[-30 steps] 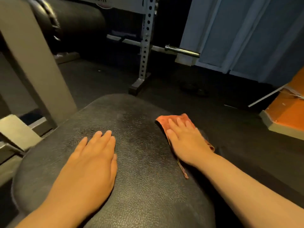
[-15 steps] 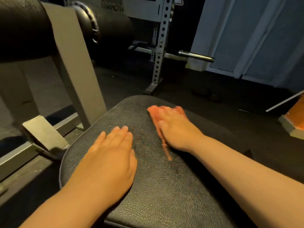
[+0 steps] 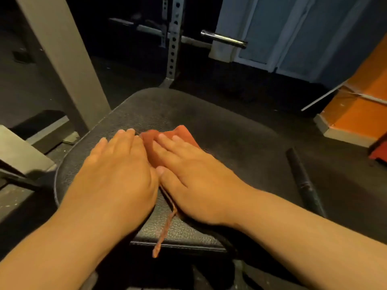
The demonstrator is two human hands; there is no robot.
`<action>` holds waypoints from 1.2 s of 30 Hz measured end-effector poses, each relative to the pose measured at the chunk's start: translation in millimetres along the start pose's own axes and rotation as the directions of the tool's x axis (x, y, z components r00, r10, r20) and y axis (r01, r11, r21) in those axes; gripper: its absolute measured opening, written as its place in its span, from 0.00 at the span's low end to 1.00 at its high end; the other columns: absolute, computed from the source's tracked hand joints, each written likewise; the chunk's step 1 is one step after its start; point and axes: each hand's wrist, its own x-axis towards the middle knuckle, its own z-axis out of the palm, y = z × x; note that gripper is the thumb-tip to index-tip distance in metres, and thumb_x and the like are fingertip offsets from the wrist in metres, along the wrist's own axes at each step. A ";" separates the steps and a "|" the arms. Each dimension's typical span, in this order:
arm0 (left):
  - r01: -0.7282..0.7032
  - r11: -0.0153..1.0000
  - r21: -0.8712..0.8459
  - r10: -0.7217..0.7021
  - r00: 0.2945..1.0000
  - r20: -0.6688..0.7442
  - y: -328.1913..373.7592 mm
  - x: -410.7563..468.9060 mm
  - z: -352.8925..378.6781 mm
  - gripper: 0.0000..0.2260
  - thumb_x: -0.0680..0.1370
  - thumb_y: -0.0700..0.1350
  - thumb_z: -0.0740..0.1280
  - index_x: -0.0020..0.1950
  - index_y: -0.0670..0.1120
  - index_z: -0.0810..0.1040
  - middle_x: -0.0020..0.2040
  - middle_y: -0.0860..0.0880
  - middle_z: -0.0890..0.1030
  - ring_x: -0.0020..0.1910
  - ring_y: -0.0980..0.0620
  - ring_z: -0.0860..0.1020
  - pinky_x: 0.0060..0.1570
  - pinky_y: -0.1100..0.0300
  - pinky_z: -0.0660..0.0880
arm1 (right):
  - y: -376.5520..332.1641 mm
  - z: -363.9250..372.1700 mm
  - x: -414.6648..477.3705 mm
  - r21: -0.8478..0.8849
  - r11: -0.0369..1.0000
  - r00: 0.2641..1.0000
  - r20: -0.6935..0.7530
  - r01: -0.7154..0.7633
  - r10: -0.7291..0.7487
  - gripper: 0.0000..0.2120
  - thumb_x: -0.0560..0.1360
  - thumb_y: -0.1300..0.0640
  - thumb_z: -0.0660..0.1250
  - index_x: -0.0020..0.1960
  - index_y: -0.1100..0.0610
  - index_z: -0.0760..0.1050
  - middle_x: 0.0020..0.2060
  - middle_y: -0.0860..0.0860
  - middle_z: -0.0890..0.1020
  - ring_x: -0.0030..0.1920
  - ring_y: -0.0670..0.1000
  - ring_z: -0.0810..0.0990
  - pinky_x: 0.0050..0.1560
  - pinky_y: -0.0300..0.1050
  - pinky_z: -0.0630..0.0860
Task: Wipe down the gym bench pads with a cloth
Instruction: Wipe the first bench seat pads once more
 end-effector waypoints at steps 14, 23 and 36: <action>-0.163 0.986 -0.025 0.163 0.987 -0.010 11.2 -8.8 0.1 0.24 0.83 0.51 0.50 0.79 0.51 0.61 0.81 0.53 0.57 0.79 0.53 0.55 0.78 0.50 0.52 | 11.0 0.7 -101.2 -0.049 0.999 1.000 -0.003 -0.010 0.010 0.28 0.82 0.49 0.47 0.82 0.48 0.50 0.81 0.43 0.48 0.80 0.43 0.43 0.77 0.36 0.38; -0.190 0.980 0.053 0.190 0.982 0.018 58.7 -36.6 13.1 0.29 0.80 0.59 0.44 0.79 0.48 0.58 0.81 0.49 0.56 0.80 0.51 0.52 0.77 0.45 0.49 | 44.2 9.6 -160.3 -0.259 0.965 0.992 -0.129 -0.043 0.009 0.29 0.83 0.42 0.48 0.79 0.55 0.62 0.78 0.54 0.64 0.78 0.55 0.61 0.77 0.52 0.58; -0.389 0.906 -0.169 0.409 0.906 0.107 192.4 -33.8 41.9 0.34 0.76 0.66 0.34 0.81 0.58 0.48 0.80 0.64 0.45 0.75 0.67 0.39 0.77 0.52 0.38 | 123.3 14.1 -272.7 -0.350 0.859 0.920 -0.259 -0.373 0.294 0.26 0.83 0.48 0.50 0.72 0.59 0.72 0.71 0.55 0.75 0.72 0.55 0.72 0.73 0.50 0.67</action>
